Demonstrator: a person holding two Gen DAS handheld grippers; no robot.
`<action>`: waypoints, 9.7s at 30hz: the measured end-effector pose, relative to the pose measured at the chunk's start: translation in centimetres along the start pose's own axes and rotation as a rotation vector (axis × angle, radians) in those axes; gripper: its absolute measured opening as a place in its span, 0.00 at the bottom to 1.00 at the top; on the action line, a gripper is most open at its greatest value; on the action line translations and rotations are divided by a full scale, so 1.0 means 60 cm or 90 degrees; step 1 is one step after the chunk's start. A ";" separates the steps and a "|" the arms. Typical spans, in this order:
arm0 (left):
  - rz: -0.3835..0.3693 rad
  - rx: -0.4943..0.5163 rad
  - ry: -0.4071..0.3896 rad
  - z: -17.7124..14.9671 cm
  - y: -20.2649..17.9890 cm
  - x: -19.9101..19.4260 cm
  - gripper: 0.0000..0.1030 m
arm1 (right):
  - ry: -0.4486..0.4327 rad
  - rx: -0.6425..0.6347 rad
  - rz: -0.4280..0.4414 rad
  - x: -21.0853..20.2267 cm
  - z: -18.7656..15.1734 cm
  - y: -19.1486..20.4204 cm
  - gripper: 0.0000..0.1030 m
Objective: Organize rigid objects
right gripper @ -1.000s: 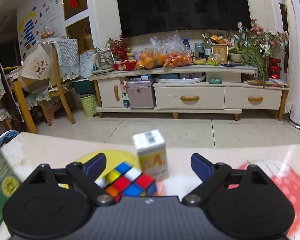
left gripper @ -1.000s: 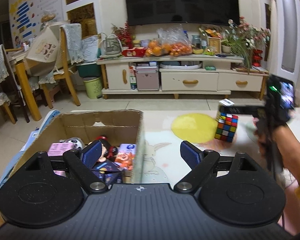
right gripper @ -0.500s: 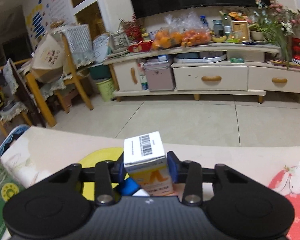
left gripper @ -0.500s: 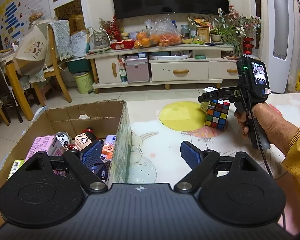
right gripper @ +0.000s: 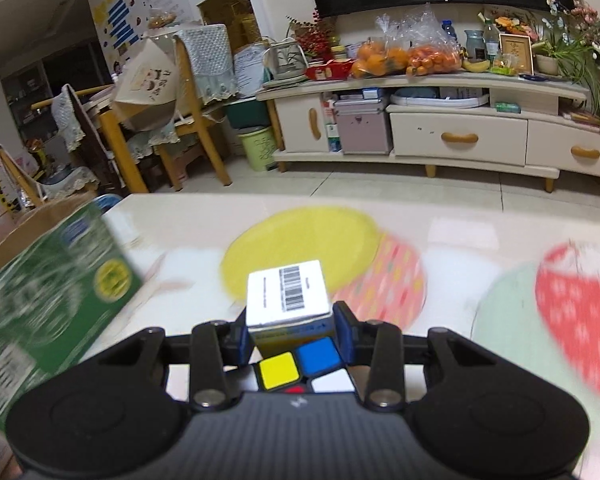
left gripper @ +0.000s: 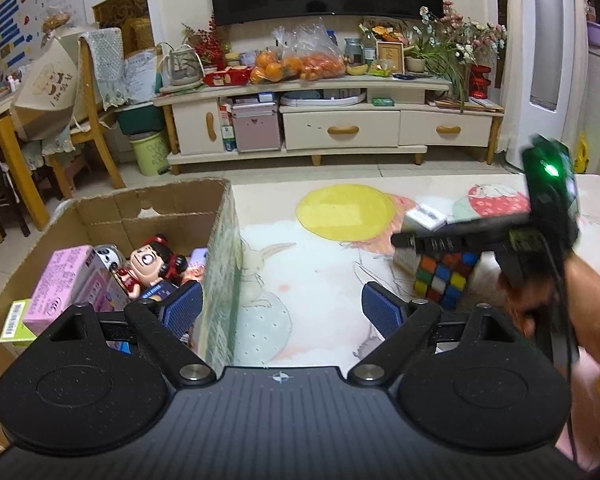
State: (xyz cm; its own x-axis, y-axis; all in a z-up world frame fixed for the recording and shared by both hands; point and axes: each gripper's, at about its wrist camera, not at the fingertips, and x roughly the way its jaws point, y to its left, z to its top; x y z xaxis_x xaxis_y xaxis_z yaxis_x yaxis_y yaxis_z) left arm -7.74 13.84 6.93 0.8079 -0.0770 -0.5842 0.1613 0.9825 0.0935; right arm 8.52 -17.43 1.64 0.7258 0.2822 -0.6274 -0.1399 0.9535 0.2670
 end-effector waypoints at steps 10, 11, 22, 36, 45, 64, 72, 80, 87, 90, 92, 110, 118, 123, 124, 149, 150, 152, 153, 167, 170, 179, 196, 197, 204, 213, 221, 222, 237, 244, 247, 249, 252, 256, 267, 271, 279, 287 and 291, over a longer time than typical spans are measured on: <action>-0.026 0.012 -0.003 -0.008 -0.005 -0.004 1.00 | 0.001 0.027 0.004 -0.114 -0.109 0.076 0.37; -0.029 0.012 -0.004 -0.010 -0.004 -0.004 1.00 | 0.005 0.035 0.006 -0.124 -0.117 0.081 0.37; -0.178 0.059 0.006 -0.031 -0.026 -0.006 1.00 | -0.043 0.099 -0.100 -0.209 -0.148 0.058 0.33; -0.381 0.290 -0.005 -0.081 -0.186 0.008 1.00 | -0.031 0.165 -0.130 -0.232 -0.182 -0.035 0.41; -0.356 0.277 0.033 -0.090 -0.226 0.063 1.00 | -0.030 0.139 -0.132 -0.236 -0.192 -0.038 0.53; -0.259 0.203 0.066 -0.075 -0.203 0.077 0.81 | -0.062 0.111 -0.165 -0.234 -0.184 -0.028 0.33; -0.199 0.143 0.075 -0.044 -0.182 0.084 0.81 | -0.060 0.090 -0.168 -0.222 -0.177 -0.012 0.33; -0.157 0.119 0.062 -0.024 -0.171 0.075 0.81 | -0.058 0.073 -0.166 -0.215 -0.170 0.015 0.33; -0.135 0.104 0.047 -0.008 -0.163 0.080 0.81 | -0.065 0.054 -0.163 -0.219 -0.159 0.044 0.33; -0.121 0.100 0.035 -0.008 -0.163 0.076 0.81 | -0.063 0.043 -0.166 -0.218 -0.158 0.056 0.33; -0.117 0.096 0.026 -0.004 -0.161 0.075 0.81 | -0.063 0.034 -0.168 -0.218 -0.158 0.064 0.33; -0.085 0.045 -0.041 0.013 -0.125 0.047 0.81 | -0.086 -0.018 -0.136 -0.228 -0.136 0.147 0.33; -0.072 0.020 -0.059 0.020 -0.116 0.042 0.81 | -0.090 -0.042 -0.121 -0.227 -0.127 0.182 0.33; -0.067 0.006 -0.068 0.022 -0.106 0.036 0.81 | -0.097 -0.056 -0.111 -0.230 -0.117 0.199 0.33; -0.066 0.003 -0.069 0.021 -0.105 0.033 0.81 | -0.100 -0.058 -0.109 -0.231 -0.115 0.202 0.33; 0.022 -0.127 -0.005 -0.016 0.028 0.023 0.81 | -0.123 -0.121 -0.017 -0.185 -0.064 0.298 0.33; 0.028 -0.129 0.005 -0.018 0.030 0.031 0.81 | -0.122 -0.123 -0.013 -0.180 -0.061 0.300 0.33; 0.036 -0.139 0.022 -0.020 0.038 0.045 0.81 | -0.121 -0.126 -0.004 -0.172 -0.058 0.306 0.33; 0.041 -0.142 0.030 -0.021 0.042 0.053 0.81 | -0.121 -0.129 -0.002 -0.167 -0.057 0.309 0.33; 0.062 -0.160 0.050 0.005 0.044 0.116 0.71 | -0.123 -0.139 0.013 -0.123 -0.033 0.318 0.33; 0.063 -0.169 0.043 0.002 0.045 0.110 0.71 | -0.125 -0.150 0.021 -0.115 -0.026 0.326 0.33; 0.111 -0.197 0.023 -0.002 0.068 0.079 0.73 | -0.124 -0.168 0.044 -0.074 0.005 0.345 0.33; 0.149 -0.262 -0.011 0.003 0.107 0.051 1.00 | -0.119 -0.137 0.065 -0.009 0.023 0.333 0.58; 0.150 -0.260 -0.015 0.003 0.105 0.049 1.00 | -0.124 -0.129 0.062 -0.016 0.023 0.332 0.59; 0.128 -0.245 -0.028 0.001 0.090 0.034 1.00 | -0.153 -0.062 -0.013 -0.080 0.007 0.319 0.76; 0.108 -0.233 -0.044 -0.012 0.058 0.005 1.00 | -0.132 -0.006 -0.105 -0.142 -0.040 0.304 0.81; 0.114 -0.210 -0.030 -0.049 0.008 -0.039 1.00 | -0.129 0.003 -0.124 -0.208 -0.076 0.318 0.81; 0.116 -0.210 -0.027 -0.055 0.005 -0.044 1.00 | -0.127 0.001 -0.121 -0.215 -0.080 0.320 0.81; 0.141 -0.200 -0.015 -0.098 -0.017 -0.122 1.00 | -0.105 -0.031 -0.115 -0.286 -0.143 0.371 0.93; 0.150 -0.184 -0.037 -0.110 -0.020 -0.151 1.00 | -0.119 -0.042 -0.109 -0.316 -0.156 0.392 0.94; 0.155 -0.179 -0.048 -0.115 -0.025 -0.161 1.00 | -0.122 -0.045 -0.108 -0.326 -0.161 0.401 0.94; 0.156 -0.179 -0.053 -0.119 -0.027 -0.166 1.00 | -0.125 -0.050 -0.107 -0.330 -0.163 0.407 0.95; 0.158 -0.179 -0.063 -0.121 -0.028 -0.172 1.00 | -0.133 -0.059 -0.109 -0.338 -0.167 0.418 0.97; 0.161 -0.178 -0.074 -0.121 -0.030 -0.177 1.00 | -0.148 -0.064 -0.112 -0.347 -0.170 0.427 0.97; 0.174 -0.187 -0.085 -0.127 -0.038 -0.181 1.00 | -0.162 -0.079 -0.112 -0.355 -0.174 0.446 0.97; 0.182 -0.183 -0.087 -0.128 -0.040 -0.180 1.00 | -0.163 -0.083 -0.113 -0.353 -0.175 0.448 0.97; 0.190 -0.181 -0.087 -0.133 -0.042 -0.183 1.00 | -0.161 -0.083 -0.114 -0.347 -0.178 0.447 0.97; 0.200 -0.163 -0.092 -0.137 -0.051 -0.181 1.00 | -0.155 -0.071 -0.112 -0.336 -0.186 0.434 0.97; 0.193 -0.162 -0.082 -0.134 -0.060 -0.171 1.00 | -0.154 -0.062 -0.114 -0.330 -0.190 0.419 0.97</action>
State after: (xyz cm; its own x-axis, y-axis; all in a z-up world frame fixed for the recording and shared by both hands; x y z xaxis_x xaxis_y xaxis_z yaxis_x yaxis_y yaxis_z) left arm -21.18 12.48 6.10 0.8640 0.2179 -0.4539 -0.2272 0.9732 0.0347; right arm -17.04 2.15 12.44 0.8825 0.0860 -0.4623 -0.0505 0.9948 0.0885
